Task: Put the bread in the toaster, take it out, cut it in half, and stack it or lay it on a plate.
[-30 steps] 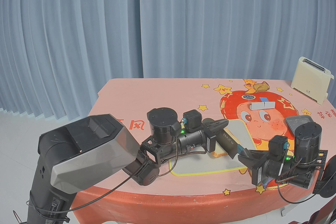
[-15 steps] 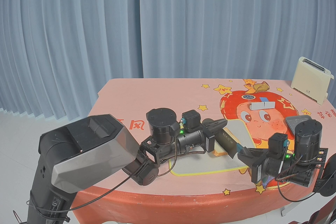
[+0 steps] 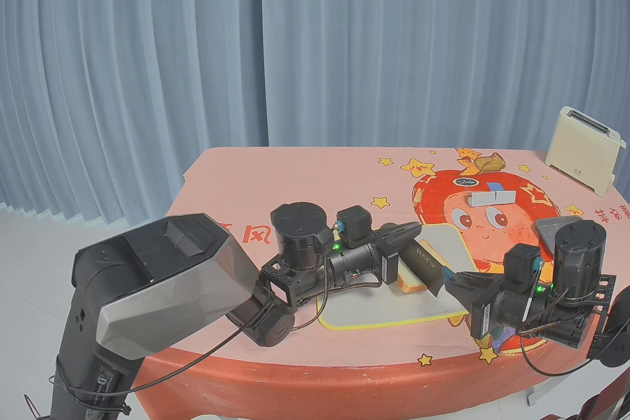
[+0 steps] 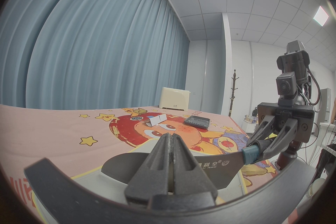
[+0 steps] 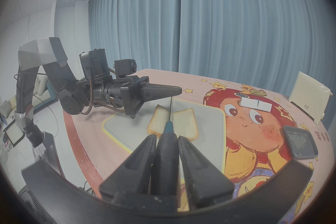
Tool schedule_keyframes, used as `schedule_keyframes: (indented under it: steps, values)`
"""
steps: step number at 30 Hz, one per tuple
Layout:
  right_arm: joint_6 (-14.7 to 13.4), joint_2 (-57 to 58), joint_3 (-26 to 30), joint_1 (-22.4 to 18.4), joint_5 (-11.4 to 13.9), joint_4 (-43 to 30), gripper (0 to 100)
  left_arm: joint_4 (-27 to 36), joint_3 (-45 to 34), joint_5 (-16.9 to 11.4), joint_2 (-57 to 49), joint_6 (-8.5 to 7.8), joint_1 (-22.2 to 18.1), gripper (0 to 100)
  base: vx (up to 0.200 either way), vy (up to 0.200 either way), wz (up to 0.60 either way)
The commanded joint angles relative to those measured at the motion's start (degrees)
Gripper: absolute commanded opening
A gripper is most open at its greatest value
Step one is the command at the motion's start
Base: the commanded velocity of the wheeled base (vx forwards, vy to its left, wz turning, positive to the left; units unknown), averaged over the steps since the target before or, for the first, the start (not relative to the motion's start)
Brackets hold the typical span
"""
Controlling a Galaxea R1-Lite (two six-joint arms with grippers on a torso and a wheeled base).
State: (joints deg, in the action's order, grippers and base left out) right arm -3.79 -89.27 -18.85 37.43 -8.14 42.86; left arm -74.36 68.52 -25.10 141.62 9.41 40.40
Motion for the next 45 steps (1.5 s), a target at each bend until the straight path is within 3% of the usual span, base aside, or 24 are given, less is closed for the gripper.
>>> schedule_keyframes:
  steps: [1, 45]
  values:
    - [0.0, -0.2, 0.5, 0.0, 0.0, -0.2, 0, 0.1, 0.1, 0.0, 0.3, -0.01, -0.1, 0, 0.0, 0.0, 0.0]
    - [-0.1, -0.8, 0.4, 1.2, 0.0, -0.1, 0, 1.1, -0.4, 0.3, -2.3, 0.08, -0.1, 0, 0.0, 0.0, 0.0]
